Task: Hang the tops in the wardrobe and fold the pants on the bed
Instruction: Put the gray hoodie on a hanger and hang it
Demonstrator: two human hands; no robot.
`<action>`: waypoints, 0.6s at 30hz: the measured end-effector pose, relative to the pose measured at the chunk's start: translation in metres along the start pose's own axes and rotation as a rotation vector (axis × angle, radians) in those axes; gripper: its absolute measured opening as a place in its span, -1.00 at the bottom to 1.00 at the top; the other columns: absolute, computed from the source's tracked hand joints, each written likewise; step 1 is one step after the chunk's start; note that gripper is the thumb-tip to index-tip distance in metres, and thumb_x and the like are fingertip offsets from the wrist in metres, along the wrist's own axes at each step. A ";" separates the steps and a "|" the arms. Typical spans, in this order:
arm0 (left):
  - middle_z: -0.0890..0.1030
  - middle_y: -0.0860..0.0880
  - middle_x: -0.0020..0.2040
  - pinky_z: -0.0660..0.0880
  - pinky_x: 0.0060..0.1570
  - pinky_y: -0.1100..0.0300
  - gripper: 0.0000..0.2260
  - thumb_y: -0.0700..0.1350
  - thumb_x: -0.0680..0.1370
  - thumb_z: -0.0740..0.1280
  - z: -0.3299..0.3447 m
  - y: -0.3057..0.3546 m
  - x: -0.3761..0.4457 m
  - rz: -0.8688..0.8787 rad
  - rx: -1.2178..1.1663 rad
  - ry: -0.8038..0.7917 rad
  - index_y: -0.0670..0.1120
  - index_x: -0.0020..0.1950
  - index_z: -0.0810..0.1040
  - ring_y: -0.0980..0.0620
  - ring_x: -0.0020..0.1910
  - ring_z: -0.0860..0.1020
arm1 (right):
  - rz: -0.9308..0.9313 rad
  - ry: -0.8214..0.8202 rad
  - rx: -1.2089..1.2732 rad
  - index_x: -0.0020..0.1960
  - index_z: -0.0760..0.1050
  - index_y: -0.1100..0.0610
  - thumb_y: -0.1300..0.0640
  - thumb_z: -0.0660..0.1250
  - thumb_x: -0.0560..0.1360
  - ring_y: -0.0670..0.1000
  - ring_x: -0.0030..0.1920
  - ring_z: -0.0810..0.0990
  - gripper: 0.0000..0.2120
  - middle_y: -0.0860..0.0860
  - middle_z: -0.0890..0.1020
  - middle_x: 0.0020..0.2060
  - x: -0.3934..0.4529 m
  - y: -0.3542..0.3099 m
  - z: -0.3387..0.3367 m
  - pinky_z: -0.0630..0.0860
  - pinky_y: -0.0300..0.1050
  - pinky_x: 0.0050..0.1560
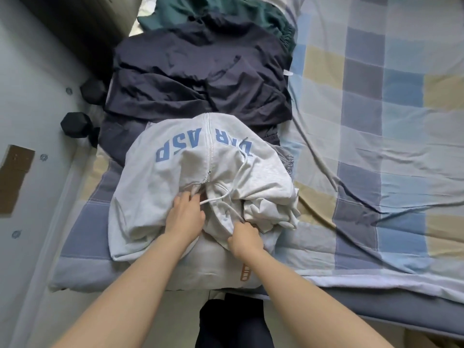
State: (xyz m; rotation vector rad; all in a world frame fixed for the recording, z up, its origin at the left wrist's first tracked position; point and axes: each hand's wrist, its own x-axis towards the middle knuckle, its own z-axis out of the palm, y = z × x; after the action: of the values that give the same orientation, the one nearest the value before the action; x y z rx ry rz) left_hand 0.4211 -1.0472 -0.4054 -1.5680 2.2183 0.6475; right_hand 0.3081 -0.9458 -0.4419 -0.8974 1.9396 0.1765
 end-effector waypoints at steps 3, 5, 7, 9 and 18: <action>0.57 -0.17 0.11 0.33 0.13 0.15 -0.81 -0.19 0.54 0.35 -0.013 -0.005 -0.011 -0.063 -0.334 0.176 -0.20 0.13 0.61 -0.15 0.16 0.50 | -0.028 0.053 0.260 0.18 0.39 0.23 0.10 0.19 0.52 0.24 0.17 0.47 -0.71 0.20 0.53 0.13 -0.010 0.008 -0.009 0.41 -0.03 0.07; 0.63 -0.13 -0.06 0.34 -0.04 0.18 -0.93 -0.19 0.50 0.42 -0.029 -0.006 -0.025 -0.163 -0.514 0.290 -0.17 -0.06 0.65 -0.13 0.01 0.56 | -0.002 0.098 0.523 0.13 0.40 0.21 0.12 0.20 0.51 0.20 0.08 0.50 -0.76 0.16 0.55 0.02 -0.024 0.015 -0.022 0.38 -0.07 -0.02; 0.64 -0.06 -0.18 0.36 -0.16 0.16 -0.92 -0.16 0.47 0.47 -0.047 -0.002 -0.042 -0.231 -0.665 0.342 -0.13 -0.16 0.59 -0.08 -0.11 0.57 | 0.031 0.146 0.784 0.06 0.39 0.19 0.21 0.17 0.50 0.13 -0.05 0.48 -0.85 0.11 0.51 -0.08 -0.043 0.024 -0.042 0.41 -0.05 -0.06; 0.59 0.01 -0.23 0.38 -0.24 0.22 -0.85 -0.14 0.47 0.48 -0.061 0.004 -0.061 -0.238 -0.781 0.344 -0.10 -0.17 0.51 0.06 -0.20 0.55 | 0.086 0.194 1.051 0.00 0.37 0.18 0.30 0.11 0.47 0.10 -0.10 0.46 -0.86 0.15 0.49 -0.12 -0.063 0.031 -0.064 0.48 0.04 -0.10; 0.53 -0.01 -0.26 0.47 -0.16 -0.01 -0.69 -0.16 0.53 0.35 -0.121 0.057 -0.164 -0.100 -0.836 0.275 0.13 0.16 0.35 -0.07 -0.22 0.55 | -0.209 0.641 1.343 -0.03 0.44 -0.01 0.36 0.20 0.52 -0.14 -0.29 0.52 -0.73 0.04 0.59 -0.20 -0.210 0.058 -0.190 0.45 -0.29 -0.27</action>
State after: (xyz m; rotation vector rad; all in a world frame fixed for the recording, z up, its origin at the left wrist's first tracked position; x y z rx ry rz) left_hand 0.4185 -0.9690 -0.2092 -2.2375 2.1432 1.5459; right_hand 0.1932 -0.8839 -0.1838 -0.1898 1.8885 -1.5143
